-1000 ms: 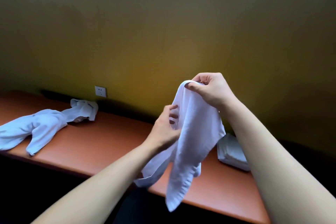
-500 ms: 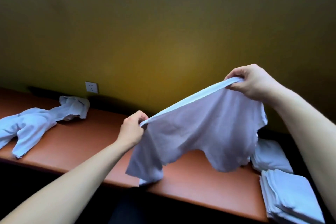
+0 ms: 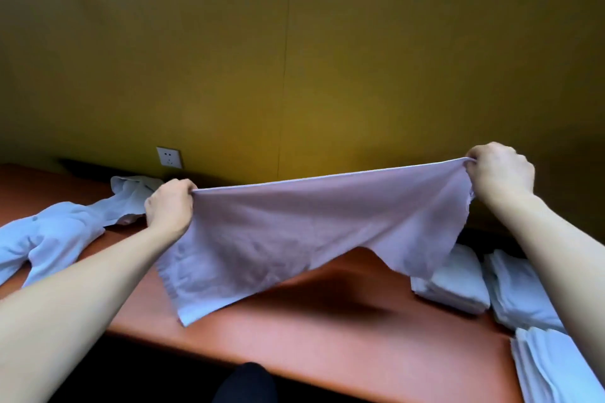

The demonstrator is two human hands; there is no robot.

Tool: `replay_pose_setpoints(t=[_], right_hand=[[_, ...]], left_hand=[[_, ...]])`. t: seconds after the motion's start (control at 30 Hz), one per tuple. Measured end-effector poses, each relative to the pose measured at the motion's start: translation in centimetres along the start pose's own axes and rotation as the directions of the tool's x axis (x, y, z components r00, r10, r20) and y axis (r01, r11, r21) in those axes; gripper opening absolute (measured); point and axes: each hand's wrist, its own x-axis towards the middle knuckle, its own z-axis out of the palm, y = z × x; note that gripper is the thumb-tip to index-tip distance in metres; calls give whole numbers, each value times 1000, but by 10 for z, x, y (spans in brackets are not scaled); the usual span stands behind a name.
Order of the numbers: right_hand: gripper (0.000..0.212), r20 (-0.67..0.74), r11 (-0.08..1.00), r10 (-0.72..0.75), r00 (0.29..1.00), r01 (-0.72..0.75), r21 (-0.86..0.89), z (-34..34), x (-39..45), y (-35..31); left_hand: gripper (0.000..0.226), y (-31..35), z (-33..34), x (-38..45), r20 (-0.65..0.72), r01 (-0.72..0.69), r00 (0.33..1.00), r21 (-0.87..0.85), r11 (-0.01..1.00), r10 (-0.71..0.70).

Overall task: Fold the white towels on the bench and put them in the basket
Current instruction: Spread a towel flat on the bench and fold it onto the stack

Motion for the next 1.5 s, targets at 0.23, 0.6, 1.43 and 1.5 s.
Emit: replay_pose_setpoints(t=[0.23,0.6,1.43,1.5], right_hand=[[25,-46,692,403,914,-272,668,28,43,-13],[27,-15,353,331,944,-109,929,96,-79,17],[14,697,748,122,707,-526,403,261,-318,60],[13,666,729,169,726,-547,412,263,-303,58]], left_hand=[[32,42,-23,85,-212,111,965,-195,975,-153],[26,-28,21,16,-209,-123,976,-316,941,57],[15,-83,150,-157,459,10,879,245,969,-125],[16,-43,161,-164,507,-122,861,113,986,48]])
